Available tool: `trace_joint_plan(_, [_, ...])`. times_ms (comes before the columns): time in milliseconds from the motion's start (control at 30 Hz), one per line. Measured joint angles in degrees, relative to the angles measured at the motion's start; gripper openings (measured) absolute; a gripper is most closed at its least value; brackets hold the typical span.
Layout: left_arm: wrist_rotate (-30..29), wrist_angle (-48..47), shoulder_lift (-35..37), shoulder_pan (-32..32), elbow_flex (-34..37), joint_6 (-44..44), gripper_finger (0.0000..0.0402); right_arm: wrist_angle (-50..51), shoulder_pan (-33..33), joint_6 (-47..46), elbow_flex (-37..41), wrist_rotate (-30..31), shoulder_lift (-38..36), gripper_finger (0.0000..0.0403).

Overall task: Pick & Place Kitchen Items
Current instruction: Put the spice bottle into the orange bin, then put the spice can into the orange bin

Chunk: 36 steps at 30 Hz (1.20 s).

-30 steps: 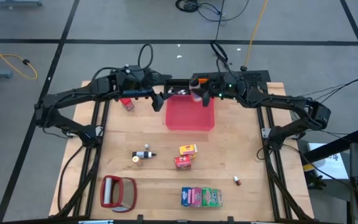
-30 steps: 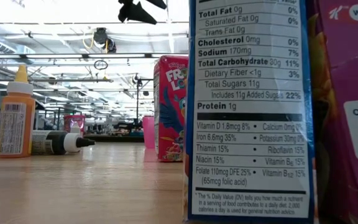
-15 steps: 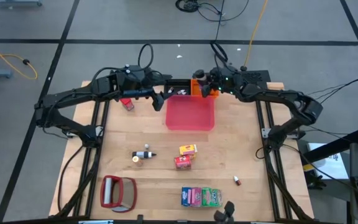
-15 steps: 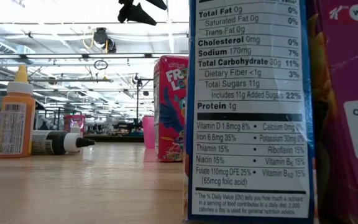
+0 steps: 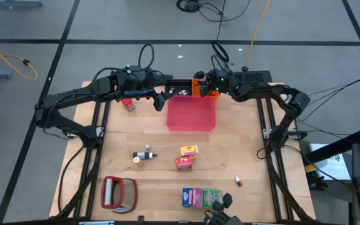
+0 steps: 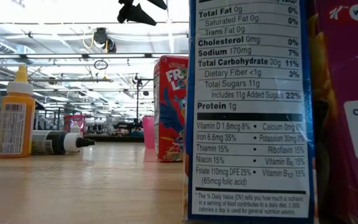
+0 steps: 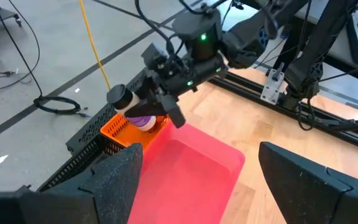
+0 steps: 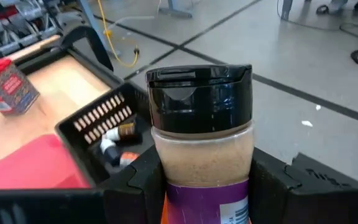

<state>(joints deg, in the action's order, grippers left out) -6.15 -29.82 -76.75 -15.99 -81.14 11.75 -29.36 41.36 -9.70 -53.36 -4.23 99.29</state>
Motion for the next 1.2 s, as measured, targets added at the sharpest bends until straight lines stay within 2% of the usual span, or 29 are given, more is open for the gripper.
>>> trace_joint_plan(400, [0.0,-0.1,0.0,0.0,0.0,0.0,0.0321,-2.1,1.5,-0.6,0.0,4.2,2.7,0.0156])
trace_joint_plan(633, [0.0,-0.1,0.0,0.0,0.0,-0.2,0.0321,-2.2,1.8,-0.7,0.0,4.1,2.7,0.0236])
trace_joint_plan(800, [0.0,-0.1,0.0,0.0,0.0,-0.3,0.0321,-2.3,1.8,-0.1,0.0,4.2,2.6,0.0264])
trace_joint_plan(1200, [0.0,-0.2,0.0,0.0,0.0,-0.5,0.0321,-3.2,1.7,-0.1,0.0,4.0,2.6,0.0254])
